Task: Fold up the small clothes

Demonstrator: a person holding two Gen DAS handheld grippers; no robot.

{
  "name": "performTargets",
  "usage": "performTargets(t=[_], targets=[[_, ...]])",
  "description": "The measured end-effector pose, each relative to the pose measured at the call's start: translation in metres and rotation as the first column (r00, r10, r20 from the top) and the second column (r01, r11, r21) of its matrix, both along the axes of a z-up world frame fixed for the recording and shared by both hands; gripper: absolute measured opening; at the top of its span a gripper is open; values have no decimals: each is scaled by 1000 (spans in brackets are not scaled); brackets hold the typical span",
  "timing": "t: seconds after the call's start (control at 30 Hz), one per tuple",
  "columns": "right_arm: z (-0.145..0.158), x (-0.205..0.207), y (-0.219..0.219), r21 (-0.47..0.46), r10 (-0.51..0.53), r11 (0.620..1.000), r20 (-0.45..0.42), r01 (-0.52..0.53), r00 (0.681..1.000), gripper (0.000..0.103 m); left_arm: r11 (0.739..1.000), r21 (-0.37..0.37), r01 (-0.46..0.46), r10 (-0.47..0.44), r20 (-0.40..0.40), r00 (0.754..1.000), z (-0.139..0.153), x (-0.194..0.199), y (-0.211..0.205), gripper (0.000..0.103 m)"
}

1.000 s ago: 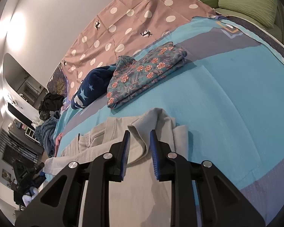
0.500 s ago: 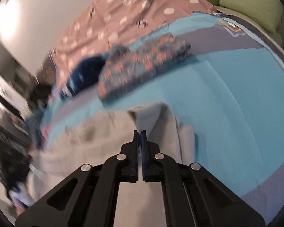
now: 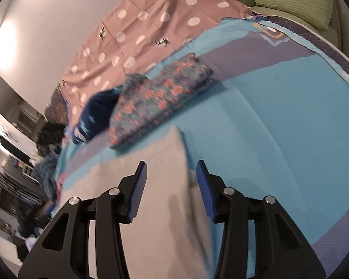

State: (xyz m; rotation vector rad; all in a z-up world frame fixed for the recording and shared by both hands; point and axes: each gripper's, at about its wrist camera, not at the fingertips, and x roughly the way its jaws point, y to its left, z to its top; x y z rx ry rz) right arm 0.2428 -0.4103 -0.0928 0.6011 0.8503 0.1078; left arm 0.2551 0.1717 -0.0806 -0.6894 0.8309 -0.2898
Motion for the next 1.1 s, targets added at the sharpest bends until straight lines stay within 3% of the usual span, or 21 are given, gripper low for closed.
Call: performTargets(t=[0.23,0.4,0.53,0.67,0.7,0.77,0.9,1.03,1.1], targets=[[1,-30,-20,32,-36,999,2,36,999,45,999,43,18,-19,22,1000,9,-25,1,52],[-1,-64,-36,-2,-53,999,6,53,999,45,982,142,124,-131,45,990,20,-41,-36,54],[-6,-91,-41,8,-25,1000,11,25,1000,45,944,199,264,-282,65,957,33,-48,-89,54],[-17,-126,-41,87,63,994,33,-66,997,45,881,236,411,-438,74,896,46,-47,-158,52],[-19,-133,-41,108,85,990,44,-90,995,45,863,242,443,-471,71,879,49,-45,-176,50],[-23,-147,-39,127,120,983,73,-129,990,45,828,254,499,-529,59,847,52,-40,-211,34],[-35,-160,-34,169,148,972,109,-165,983,45,753,277,597,-627,28,778,58,-25,-289,25],[-39,-157,-39,219,142,962,119,-165,983,45,658,324,680,-718,-2,696,67,-14,-368,25],[-43,-157,-45,261,145,949,135,-177,980,45,593,379,710,-757,-39,653,66,-7,-413,26]])
